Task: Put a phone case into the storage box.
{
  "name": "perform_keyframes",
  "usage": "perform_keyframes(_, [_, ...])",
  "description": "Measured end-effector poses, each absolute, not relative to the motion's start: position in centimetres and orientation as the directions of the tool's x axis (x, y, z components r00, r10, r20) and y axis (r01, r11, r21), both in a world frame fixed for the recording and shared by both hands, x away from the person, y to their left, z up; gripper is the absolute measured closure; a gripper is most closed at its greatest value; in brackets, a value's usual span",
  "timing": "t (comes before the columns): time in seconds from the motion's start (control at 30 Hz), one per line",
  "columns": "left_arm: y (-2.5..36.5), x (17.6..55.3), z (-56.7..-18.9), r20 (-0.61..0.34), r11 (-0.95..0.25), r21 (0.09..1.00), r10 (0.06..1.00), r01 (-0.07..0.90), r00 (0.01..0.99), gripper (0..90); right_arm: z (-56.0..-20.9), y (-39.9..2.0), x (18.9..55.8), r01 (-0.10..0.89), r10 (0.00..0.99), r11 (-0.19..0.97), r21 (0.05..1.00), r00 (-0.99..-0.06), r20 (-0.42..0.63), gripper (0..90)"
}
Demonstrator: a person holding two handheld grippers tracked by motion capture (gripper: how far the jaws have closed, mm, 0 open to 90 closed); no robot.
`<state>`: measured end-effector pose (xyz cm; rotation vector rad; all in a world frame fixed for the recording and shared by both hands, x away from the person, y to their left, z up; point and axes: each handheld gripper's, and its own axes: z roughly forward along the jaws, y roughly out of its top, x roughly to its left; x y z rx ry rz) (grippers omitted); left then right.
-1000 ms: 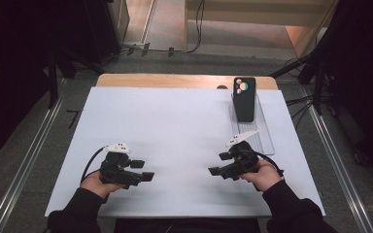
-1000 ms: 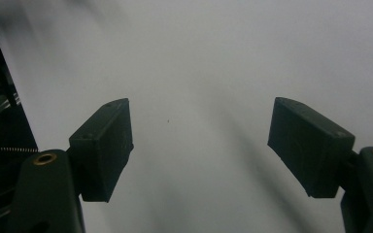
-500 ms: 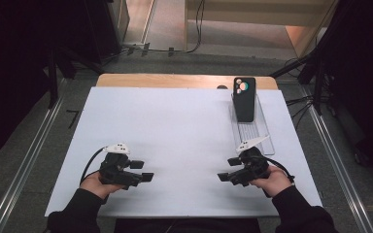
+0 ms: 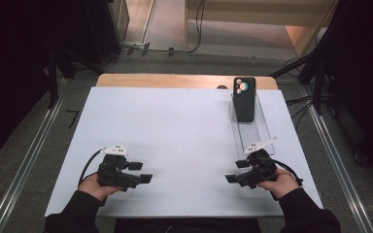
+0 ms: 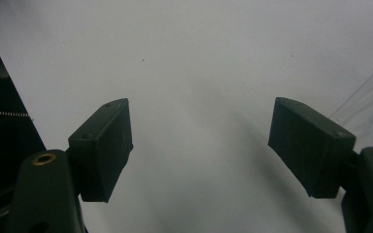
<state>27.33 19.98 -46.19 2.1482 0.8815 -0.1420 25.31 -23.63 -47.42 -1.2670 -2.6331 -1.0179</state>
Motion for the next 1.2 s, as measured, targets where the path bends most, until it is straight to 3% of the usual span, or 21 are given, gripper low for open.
perform_keyframes(1.2, [20.0, 27.3, -46.4, -0.380, -0.448, 0.628, 0.537, 0.636, 0.753, 30.2, -48.1, -25.2, 25.3, 0.735, 0.711, 0.432, 0.523, -0.634, 0.303, 22.0])
